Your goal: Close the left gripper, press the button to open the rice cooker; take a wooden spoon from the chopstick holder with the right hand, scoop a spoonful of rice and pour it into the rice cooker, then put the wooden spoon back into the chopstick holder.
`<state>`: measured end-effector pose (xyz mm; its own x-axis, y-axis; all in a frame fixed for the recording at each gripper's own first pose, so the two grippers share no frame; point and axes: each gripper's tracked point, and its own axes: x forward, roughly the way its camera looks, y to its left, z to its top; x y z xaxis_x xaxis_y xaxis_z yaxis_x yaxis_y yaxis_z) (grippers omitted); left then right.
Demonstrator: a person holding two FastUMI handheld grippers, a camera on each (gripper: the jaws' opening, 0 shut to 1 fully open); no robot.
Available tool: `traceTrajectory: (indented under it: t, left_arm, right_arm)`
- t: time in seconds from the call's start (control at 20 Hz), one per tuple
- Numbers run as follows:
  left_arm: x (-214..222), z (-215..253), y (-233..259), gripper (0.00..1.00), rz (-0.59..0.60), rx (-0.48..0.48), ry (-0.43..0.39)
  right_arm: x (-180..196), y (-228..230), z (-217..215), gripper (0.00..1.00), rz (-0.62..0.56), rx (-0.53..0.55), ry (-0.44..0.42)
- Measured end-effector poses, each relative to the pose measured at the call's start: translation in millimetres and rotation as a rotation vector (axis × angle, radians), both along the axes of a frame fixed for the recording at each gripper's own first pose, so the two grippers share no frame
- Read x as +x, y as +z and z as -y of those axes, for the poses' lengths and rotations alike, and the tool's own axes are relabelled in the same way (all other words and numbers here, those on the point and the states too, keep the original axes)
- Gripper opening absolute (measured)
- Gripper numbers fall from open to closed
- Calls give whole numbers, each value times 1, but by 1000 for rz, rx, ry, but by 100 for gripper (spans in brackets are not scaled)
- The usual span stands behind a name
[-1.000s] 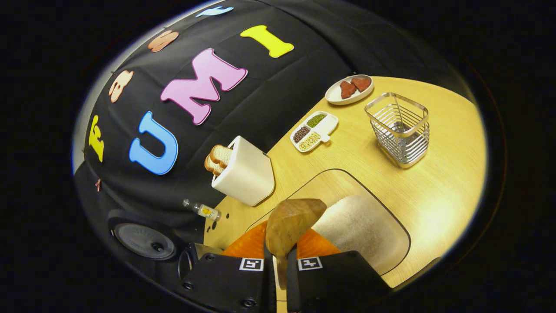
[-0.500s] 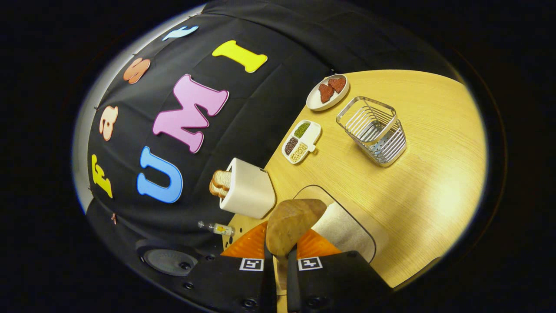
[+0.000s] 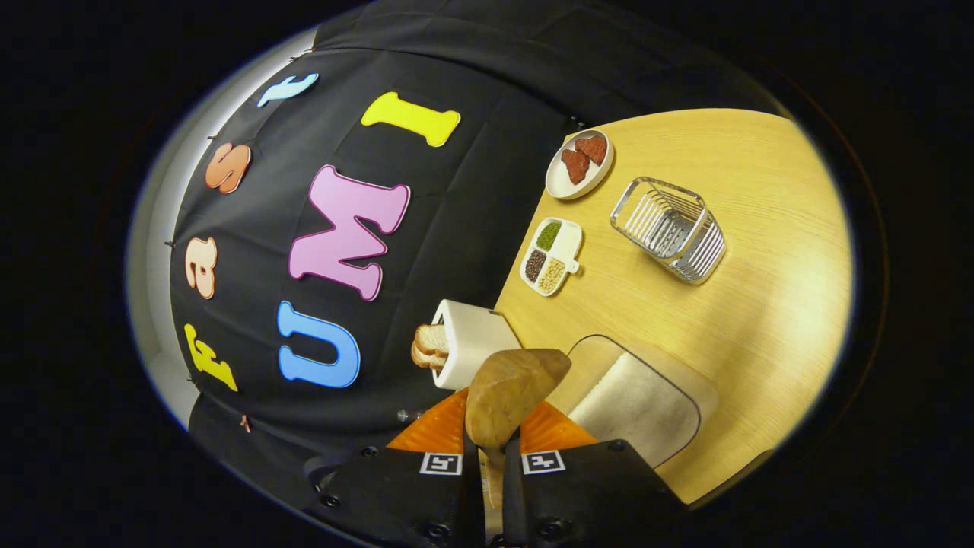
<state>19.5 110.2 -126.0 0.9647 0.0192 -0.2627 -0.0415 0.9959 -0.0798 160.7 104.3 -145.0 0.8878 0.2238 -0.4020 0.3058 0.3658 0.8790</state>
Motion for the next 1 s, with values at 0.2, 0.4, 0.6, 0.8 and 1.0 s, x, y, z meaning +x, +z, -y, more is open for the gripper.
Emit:
traceTrajectory:
  t: [0.2,0.4,0.6,0.8,1.0]
  left_arm:
    - [-6,-11,4,96,21,-11,33]
    - [-12,-27,7,96,36,-36,79]
    - [-18,-49,4,96,39,-43,138]
    - [-25,-69,-2,96,28,-64,187]
    - [-29,-84,-6,95,21,-76,227]
  right_arm:
    - [12,32,-43,14,45,11,77]
    - [18,54,-105,14,80,20,179]
    - [21,63,-167,14,99,20,280]
    - [25,62,-220,14,127,-35,369]
    - [20,65,-263,13,216,-197,481]
